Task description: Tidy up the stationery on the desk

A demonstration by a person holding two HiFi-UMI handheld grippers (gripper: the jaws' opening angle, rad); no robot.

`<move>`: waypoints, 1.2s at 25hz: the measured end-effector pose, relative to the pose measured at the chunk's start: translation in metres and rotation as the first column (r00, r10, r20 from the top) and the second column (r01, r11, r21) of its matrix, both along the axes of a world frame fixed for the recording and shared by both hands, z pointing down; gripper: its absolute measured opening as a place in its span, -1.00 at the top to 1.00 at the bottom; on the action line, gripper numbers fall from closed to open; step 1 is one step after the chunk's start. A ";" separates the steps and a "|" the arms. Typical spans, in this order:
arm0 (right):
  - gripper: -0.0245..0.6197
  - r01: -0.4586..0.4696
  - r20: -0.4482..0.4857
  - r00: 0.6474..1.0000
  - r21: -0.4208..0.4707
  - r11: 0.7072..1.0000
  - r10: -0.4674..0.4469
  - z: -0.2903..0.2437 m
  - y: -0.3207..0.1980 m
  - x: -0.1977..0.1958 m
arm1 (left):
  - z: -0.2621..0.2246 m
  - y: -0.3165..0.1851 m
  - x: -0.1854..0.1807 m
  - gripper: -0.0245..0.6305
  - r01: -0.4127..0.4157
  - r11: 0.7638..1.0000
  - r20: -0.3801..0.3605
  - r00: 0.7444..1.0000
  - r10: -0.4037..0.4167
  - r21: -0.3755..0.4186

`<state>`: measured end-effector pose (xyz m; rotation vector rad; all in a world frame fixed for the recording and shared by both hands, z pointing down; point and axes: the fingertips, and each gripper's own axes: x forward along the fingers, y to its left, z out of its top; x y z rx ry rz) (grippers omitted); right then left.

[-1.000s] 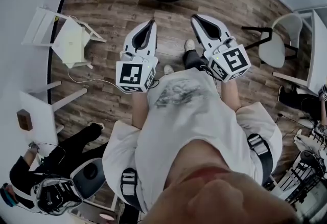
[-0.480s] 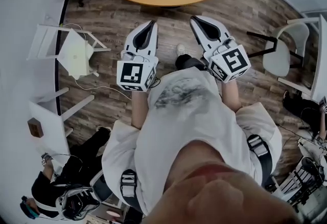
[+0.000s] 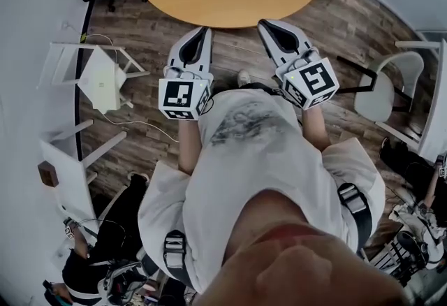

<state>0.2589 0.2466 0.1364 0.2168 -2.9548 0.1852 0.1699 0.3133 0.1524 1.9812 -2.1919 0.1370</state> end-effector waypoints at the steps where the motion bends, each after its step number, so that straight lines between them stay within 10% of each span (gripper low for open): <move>1: 0.72 0.003 -0.003 1.000 -0.002 1.000 -0.003 0.001 -0.006 -0.003 | 0.001 -0.006 -0.002 0.90 0.000 1.000 0.001 1.000 0.000 -0.002; 30: 0.72 -0.286 -0.233 0.938 -0.107 0.952 0.256 0.088 -0.194 -0.188 | 0.069 -0.210 -0.185 0.90 -0.260 0.963 -0.079 0.964 0.255 -0.068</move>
